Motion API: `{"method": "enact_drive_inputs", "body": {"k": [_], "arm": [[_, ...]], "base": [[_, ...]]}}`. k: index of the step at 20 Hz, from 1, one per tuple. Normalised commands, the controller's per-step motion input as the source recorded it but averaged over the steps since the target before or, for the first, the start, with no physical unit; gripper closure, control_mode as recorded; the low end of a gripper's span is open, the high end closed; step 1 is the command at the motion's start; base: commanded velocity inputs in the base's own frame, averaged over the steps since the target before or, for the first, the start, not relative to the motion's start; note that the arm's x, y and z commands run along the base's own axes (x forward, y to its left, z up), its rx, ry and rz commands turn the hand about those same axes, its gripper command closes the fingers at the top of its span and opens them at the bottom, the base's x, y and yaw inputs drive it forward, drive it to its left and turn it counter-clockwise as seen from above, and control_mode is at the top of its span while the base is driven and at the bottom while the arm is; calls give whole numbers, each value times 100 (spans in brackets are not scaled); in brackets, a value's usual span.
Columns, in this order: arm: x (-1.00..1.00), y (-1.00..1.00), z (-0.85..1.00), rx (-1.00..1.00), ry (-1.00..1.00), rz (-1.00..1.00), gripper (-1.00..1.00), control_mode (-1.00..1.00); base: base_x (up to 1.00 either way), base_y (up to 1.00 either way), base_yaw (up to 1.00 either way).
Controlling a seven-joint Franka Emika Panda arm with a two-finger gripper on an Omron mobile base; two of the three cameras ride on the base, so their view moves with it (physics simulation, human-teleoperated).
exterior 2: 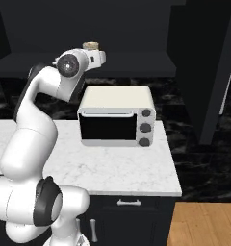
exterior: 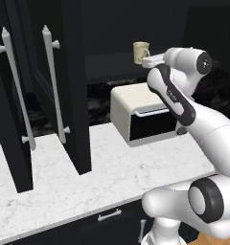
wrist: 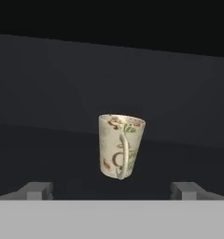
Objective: Gather all objects into one cabinet and sort the glasses and bowls to opposite sides.
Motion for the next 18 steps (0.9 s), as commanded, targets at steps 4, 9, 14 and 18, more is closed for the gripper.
{"method": "enact_drive_inputs", "body": {"k": [4,9,14,18], "arm": [[9,-2,-16,0,-2,5,-100,-100],[22,-1,11,0,0,0,-100,-100],[35,0,0,0,4,0,-100,-100],[28,0,-1,0,5,0,-100,-100]], "base": [[0,0,0],[0,0,0],[0,0,0],[0,0,0]]}}
